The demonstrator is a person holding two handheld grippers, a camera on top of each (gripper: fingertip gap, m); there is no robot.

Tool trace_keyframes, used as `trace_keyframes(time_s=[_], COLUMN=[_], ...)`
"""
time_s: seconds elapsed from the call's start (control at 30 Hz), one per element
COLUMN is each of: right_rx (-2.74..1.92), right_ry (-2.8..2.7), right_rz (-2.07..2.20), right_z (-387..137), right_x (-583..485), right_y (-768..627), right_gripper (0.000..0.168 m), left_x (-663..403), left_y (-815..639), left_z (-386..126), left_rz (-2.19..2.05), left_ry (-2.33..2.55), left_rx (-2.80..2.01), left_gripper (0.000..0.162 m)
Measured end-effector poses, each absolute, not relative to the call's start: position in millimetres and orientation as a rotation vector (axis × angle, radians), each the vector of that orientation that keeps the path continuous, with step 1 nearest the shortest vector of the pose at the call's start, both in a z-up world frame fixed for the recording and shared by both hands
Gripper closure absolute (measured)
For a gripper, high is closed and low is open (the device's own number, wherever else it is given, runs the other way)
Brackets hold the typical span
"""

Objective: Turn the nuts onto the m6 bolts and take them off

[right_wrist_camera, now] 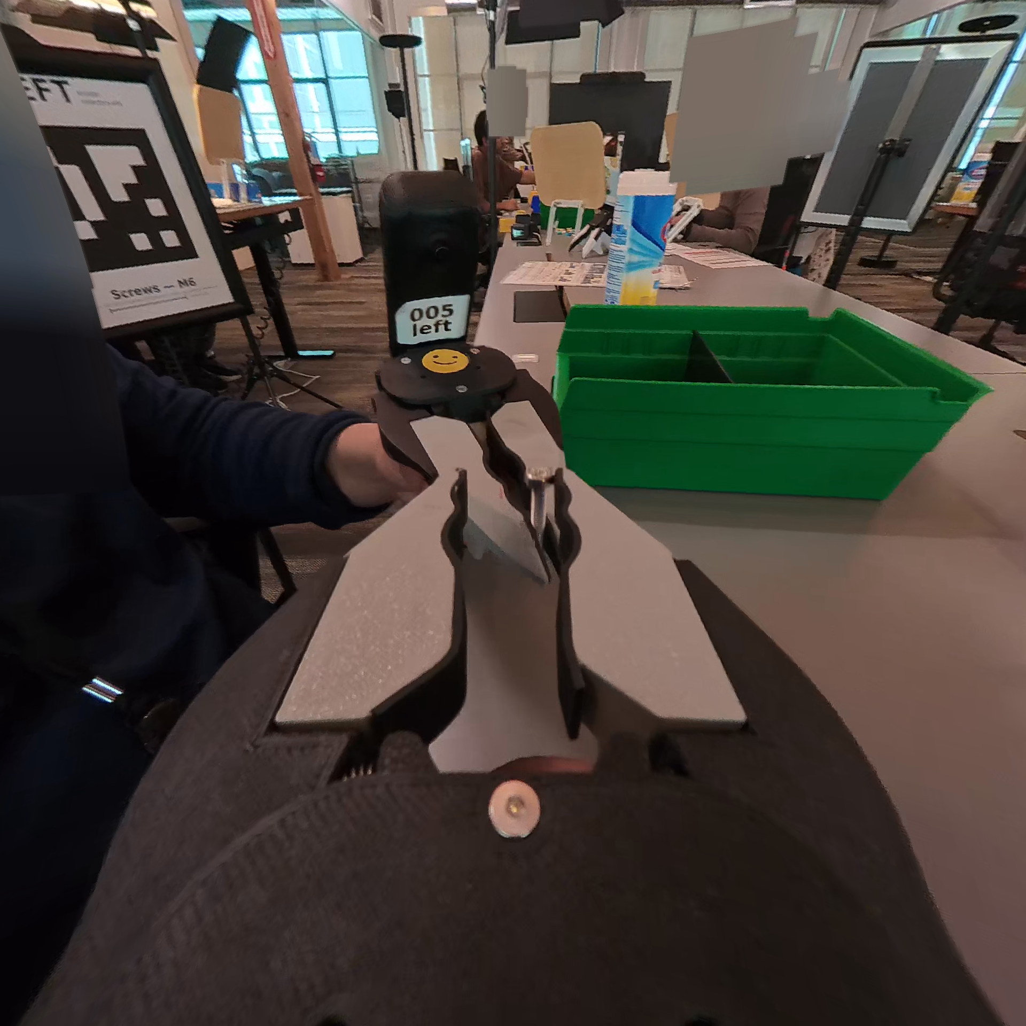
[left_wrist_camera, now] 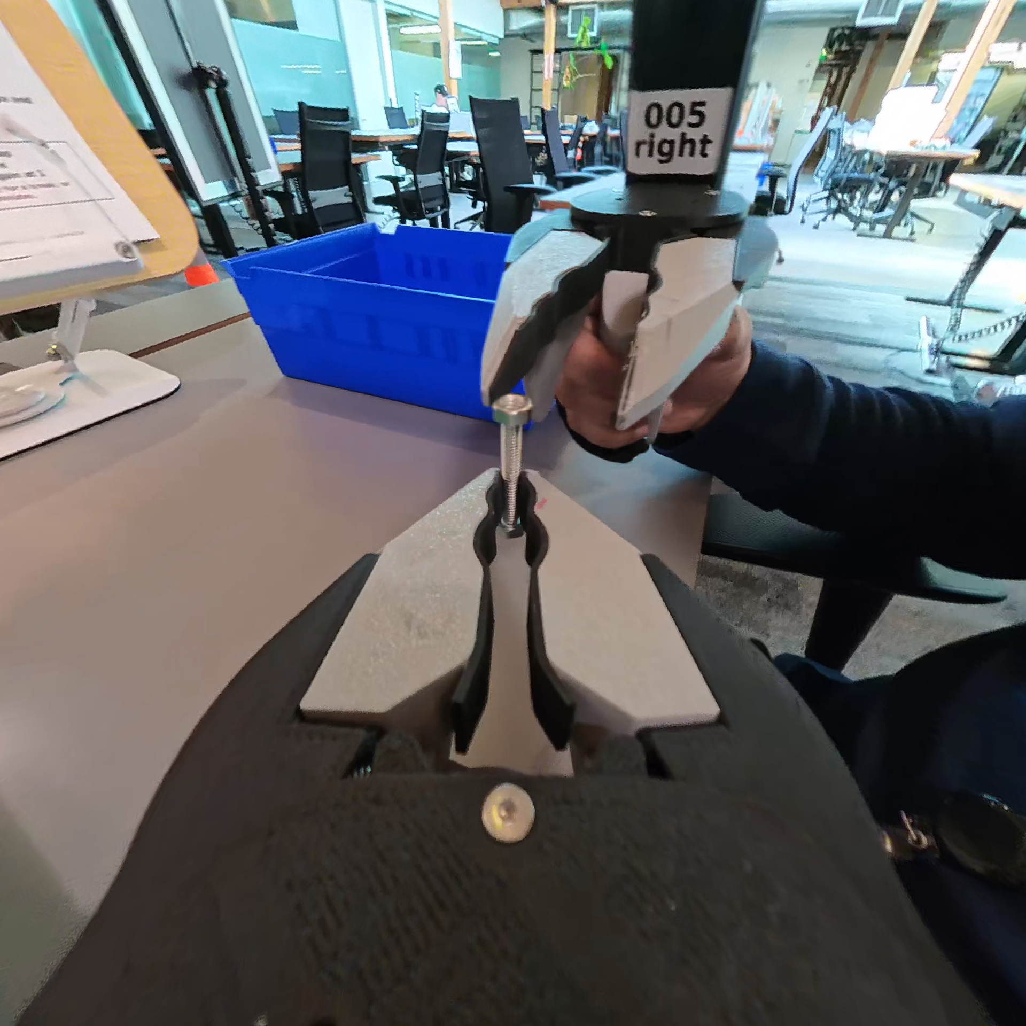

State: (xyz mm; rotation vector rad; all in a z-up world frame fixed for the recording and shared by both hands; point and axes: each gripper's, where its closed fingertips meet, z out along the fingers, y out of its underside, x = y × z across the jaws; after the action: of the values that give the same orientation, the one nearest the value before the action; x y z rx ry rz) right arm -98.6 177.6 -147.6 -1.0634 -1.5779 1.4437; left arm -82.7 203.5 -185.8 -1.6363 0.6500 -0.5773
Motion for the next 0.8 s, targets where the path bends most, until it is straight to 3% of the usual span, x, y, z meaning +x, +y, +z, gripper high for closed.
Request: trace_keyframes(time_s=[0.1, 0.27, 0.43, 0.47, 0.5, 0.53, 0.73, 0.8], right_rx=[-1.074, -1.112, -1.146, -1.150, -1.117, -1.100, -1.214, -1.222], right_ry=[-1.553, -1.495, -1.563, -1.559, -1.553, -1.512, -1.444, -1.498], right_rz=[1.475, 1.561, 1.536, 1.524, 1.552, 1.579, 1.567, 1.580], right_z=[-144.5, -142.3, -155.7, -155.1, -149.9, -142.7, -150.8, -158.5], right_x=[-94.9, -106.0, -111.6, -109.0, -103.7, -100.3, -116.1, -122.7], right_y=[182.8, 179.8, 173.9, 178.1, 178.1, 181.2, 194.5, 184.8], right_gripper=[0.146, 0.128, 0.125, 0.129, 0.148, 0.148, 0.121, 0.121], left_x=[-89.2, -80.8, -89.7, -100.9, -113.7, -122.7, -101.1, -89.5], left_y=[204.2, 200.4, 208.6, 214.0, 219.6, 222.3, 211.6, 207.9], left_z=[-178.6, -180.0, -187.0, -188.5, -192.3, -196.5, -195.8, -198.8], left_rz=[-0.665, -0.716, -0.629, -0.606, -0.595, -0.612, -0.656, -0.681], left_ry=[0.583, 0.607, 0.583, 0.534, 0.479, 0.442, 0.559, 0.595], left_rx=[-1.620, -1.617, -1.660, -1.685, -1.723, -1.755, -1.735, -1.741], left_gripper=[0.159, 0.159, 0.159, 0.159, 0.160, 0.160, 0.159, 0.159])
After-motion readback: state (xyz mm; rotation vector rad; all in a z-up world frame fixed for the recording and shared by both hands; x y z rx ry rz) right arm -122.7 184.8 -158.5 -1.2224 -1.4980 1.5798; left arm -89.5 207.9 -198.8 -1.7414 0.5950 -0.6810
